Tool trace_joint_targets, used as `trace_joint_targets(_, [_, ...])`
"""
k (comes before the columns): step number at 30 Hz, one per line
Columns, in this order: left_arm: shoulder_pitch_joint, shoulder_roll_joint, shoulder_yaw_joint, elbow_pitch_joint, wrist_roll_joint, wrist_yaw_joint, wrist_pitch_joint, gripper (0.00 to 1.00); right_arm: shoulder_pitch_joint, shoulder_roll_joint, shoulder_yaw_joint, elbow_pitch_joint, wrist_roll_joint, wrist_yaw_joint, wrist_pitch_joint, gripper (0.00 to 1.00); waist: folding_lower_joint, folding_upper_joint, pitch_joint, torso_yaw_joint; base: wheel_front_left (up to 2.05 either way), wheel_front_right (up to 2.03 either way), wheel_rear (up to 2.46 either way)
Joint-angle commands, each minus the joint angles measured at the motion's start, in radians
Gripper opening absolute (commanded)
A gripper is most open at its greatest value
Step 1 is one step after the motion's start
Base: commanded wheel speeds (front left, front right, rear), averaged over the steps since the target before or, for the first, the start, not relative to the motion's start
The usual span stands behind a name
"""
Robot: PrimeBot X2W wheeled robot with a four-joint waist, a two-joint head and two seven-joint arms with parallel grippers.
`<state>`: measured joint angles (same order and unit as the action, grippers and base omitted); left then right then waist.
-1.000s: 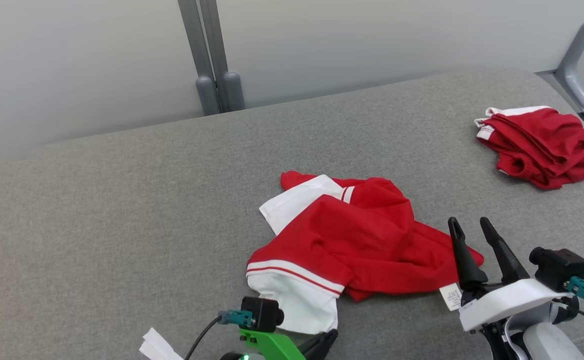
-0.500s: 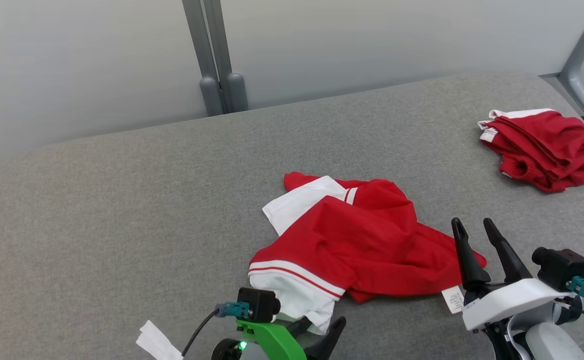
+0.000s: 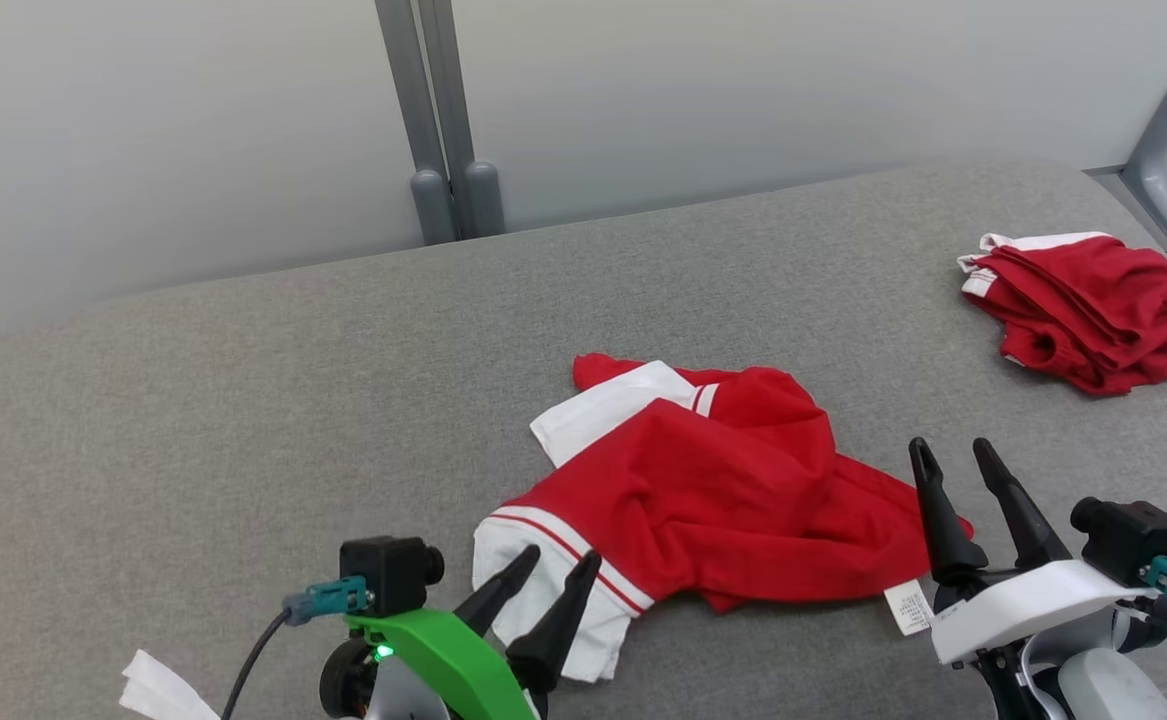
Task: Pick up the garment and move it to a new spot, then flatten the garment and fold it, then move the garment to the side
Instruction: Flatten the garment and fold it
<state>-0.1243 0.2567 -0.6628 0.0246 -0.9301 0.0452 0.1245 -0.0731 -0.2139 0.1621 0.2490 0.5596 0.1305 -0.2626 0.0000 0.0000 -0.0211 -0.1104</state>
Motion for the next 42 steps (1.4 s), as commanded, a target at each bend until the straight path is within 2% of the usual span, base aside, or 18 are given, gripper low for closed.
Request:
trace_joint_targets(1, [0.014, 0.004, 0.003, -0.008, -0.009, 0.001, 0.009, 1.0, 0.001, -0.01, -0.002, -0.003, 0.001, 0.0, -0.003, 1.0, 0.0, 0.0, 0.0, -0.011, 0.0, 0.0, 0.0])
trace_joint_targets(3, [0.029, 0.009, 0.001, -0.017, -0.03, -0.005, 0.022, 1.0, 0.001, -0.013, -0.006, -0.002, 0.004, 0.0, -0.003, 1.0, 0.0, 0.0, 0.001, -0.02, 0.0, 0.0, 0.0])
trace_joint_targets(7, [0.029, 0.031, 0.006, 0.006, 0.015, 0.036, 0.007, 1.0, 0.001, -0.015, -0.009, -0.002, 0.008, 0.0, -0.003, 1.0, 0.0, 0.0, 0.005, -0.036, 0.0, 0.0, 0.0])
trace_joint_targets(11, [0.012, 0.051, 0.034, 0.099, 0.067, 0.09, -0.041, 1.0, -0.003, -0.012, -0.002, -0.002, 0.01, 0.0, -0.003, 1.0, 0.0, 0.0, 0.011, -0.052, 0.0, 0.0, 0.0])
trace_joint_targets(14, [0.007, 0.057, 0.042, 0.176, 0.074, 0.098, -0.054, 1.0, -0.008, -0.011, 0.004, 0.002, 0.012, 0.0, -0.003, 1.0, 0.0, 0.0, 0.013, -0.066, 0.0, 0.0, 0.0])
trace_joint_targets(29, [-0.105, -0.056, 0.033, 0.542, 0.03, 0.04, -0.062, 1.0, -0.015, -0.016, 0.01, 0.007, 0.014, 0.0, -0.003, 1.0, 0.0, 0.0, 0.03, -0.097, 0.0, 0.0, 0.0])
trace_joint_targets(32, [-0.125, -0.072, 0.034, 0.599, 0.018, 0.01, -0.064, 1.0, -0.017, -0.017, 0.011, 0.01, 0.016, 0.0, -0.003, 1.0, 0.0, 0.0, 0.033, -0.095, 0.0, 0.0, 0.0])
trace_joint_targets(33, [-0.132, -0.077, 0.032, 0.617, 0.018, -0.001, -0.067, 0.89, -0.017, -0.017, 0.011, 0.011, 0.016, 0.0, -0.003, 1.0, 0.0, 0.0, 0.033, -0.094, 0.0, 0.0, 0.0])
trace_joint_targets(34, [-0.137, -0.081, 0.031, 0.63, 0.018, -0.009, -0.068, 0.7, -0.017, -0.017, 0.011, 0.011, 0.016, 0.0, -0.003, 1.0, 0.0, 0.0, 0.033, -0.092, 0.0, 0.0, 0.0])
trace_joint_targets(35, [-0.143, -0.086, 0.028, 0.644, 0.018, -0.02, -0.073, 0.39, -0.017, -0.017, 0.009, 0.012, 0.016, 0.0, -0.003, 1.0, 0.0, 0.0, 0.033, -0.089, 0.0, 0.0, 0.0])
trace_joint_targets(36, [-0.147, -0.09, 0.026, 0.654, 0.017, -0.028, -0.079, 0.0, -0.016, -0.017, 0.009, 0.013, 0.015, 0.0, -0.003, 1.0, 0.0, 0.0, 0.032, -0.086, 0.0, 0.0, 0.0])
trace_joint_targets(42, [-0.179, -0.077, 0.034, 0.651, 0.034, -0.054, -0.137, 0.0, -0.005, -0.014, 0.005, 0.017, 0.009, 0.0, -0.003, 1.0, 0.0, 0.0, 0.023, -0.056, 0.0, 0.0, 0.0])
